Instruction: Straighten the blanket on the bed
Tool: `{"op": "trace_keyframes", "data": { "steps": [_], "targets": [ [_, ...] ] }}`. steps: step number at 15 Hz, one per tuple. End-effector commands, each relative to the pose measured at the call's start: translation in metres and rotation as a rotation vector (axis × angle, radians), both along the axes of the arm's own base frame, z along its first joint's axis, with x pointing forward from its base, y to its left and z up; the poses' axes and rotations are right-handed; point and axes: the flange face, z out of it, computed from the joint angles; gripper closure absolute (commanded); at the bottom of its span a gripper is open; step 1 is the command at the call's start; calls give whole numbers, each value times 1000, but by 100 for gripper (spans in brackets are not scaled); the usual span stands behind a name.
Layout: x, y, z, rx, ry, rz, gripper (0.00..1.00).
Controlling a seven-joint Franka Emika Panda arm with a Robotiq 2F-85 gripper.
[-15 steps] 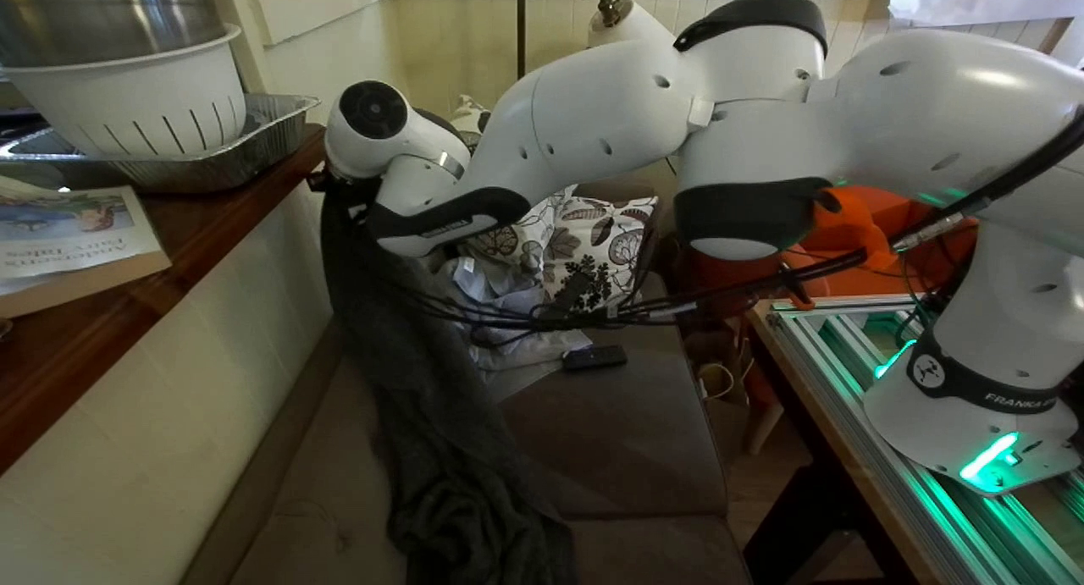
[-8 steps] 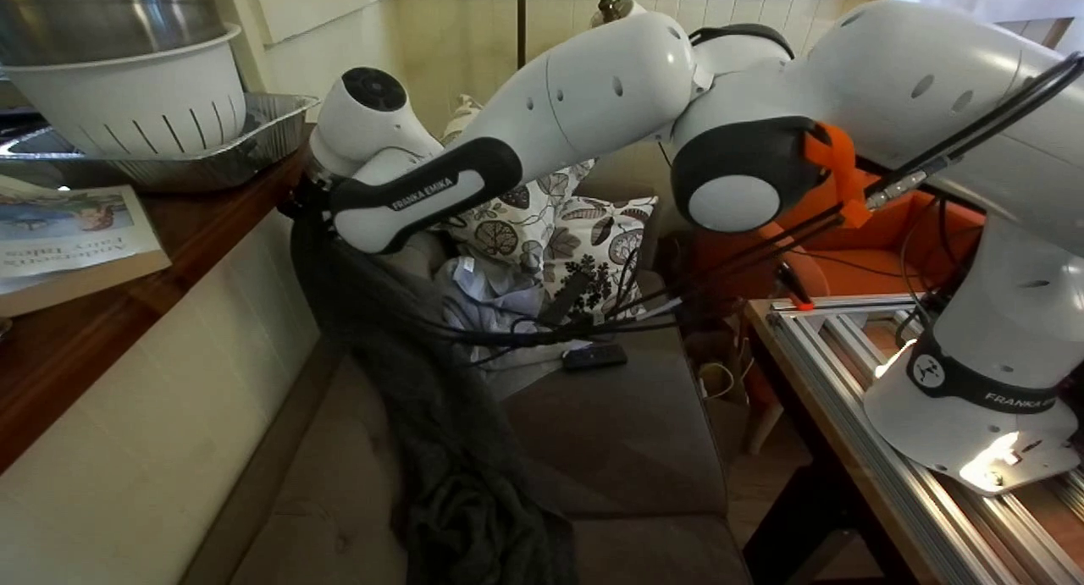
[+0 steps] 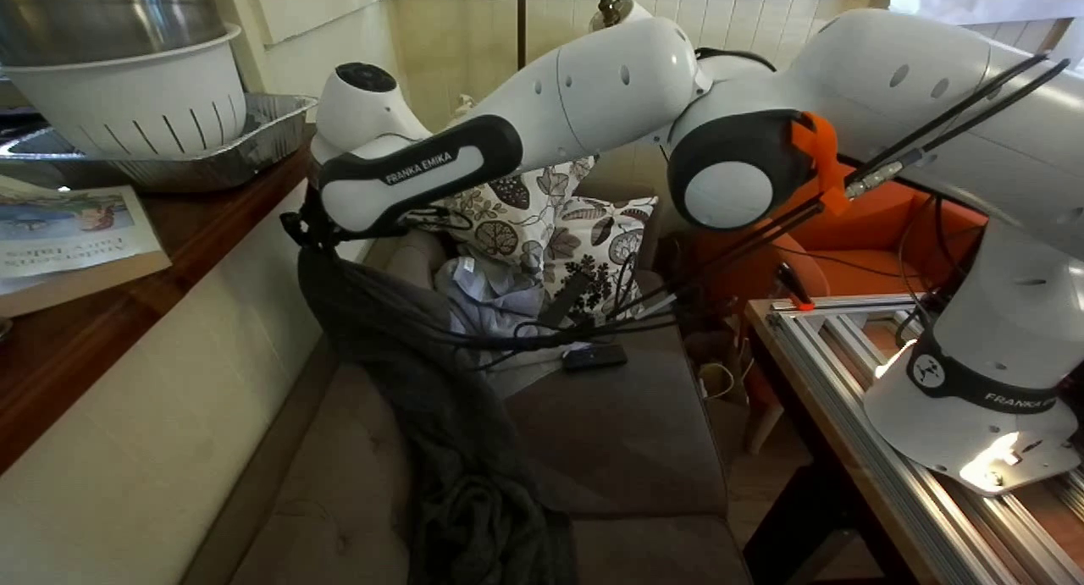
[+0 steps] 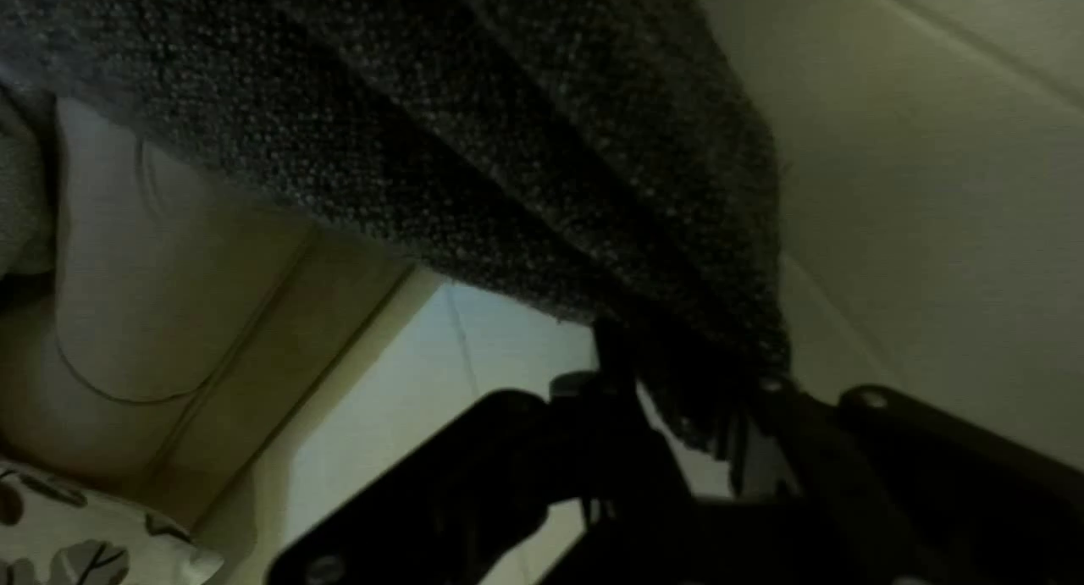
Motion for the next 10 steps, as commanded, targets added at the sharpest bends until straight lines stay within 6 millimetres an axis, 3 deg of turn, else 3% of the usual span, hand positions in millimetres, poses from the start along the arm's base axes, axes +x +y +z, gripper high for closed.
{"op": "trace_keyframes", "data": {
  "steps": [1, 7, 10],
  "targets": [
    [0, -5, 0, -153, 57, -71, 44],
    [-10, -19, 8, -157, 177, -125, 3],
    [-9, -22, 23, -151, 144, -100, 0]
  ]
}}
